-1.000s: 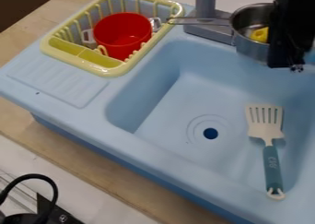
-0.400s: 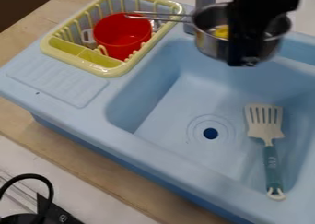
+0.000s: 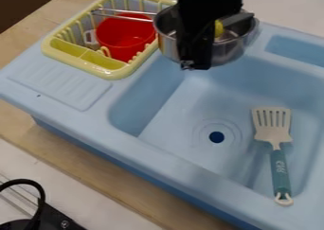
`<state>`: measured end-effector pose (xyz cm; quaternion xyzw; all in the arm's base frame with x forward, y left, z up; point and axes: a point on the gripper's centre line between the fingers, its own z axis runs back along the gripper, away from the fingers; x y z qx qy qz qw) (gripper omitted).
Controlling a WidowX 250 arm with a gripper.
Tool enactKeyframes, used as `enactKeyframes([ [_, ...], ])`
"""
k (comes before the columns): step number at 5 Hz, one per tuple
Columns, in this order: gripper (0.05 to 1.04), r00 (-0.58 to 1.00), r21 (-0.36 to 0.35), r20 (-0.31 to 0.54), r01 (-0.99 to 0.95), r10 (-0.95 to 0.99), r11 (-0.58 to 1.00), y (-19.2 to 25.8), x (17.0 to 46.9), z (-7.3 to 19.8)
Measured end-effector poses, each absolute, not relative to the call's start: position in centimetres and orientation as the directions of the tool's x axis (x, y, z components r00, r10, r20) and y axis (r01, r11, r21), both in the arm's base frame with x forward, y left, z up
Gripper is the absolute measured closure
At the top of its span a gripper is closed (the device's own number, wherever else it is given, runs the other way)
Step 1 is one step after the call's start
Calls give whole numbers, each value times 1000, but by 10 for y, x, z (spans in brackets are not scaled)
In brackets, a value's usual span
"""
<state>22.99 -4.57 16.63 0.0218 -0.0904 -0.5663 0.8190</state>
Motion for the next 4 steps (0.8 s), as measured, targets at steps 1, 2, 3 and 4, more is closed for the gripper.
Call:
enactKeyframes([
  [1,1017,306,155,115,934,-945,322,-30,215,162],
  [2,1017,314,133,109,936,-943,327,-13,202,158],
  [3,1017,335,139,116,927,-935,349,-1,194,162],
  [4,1018,358,147,108,917,-927,371,17,185,167],
])
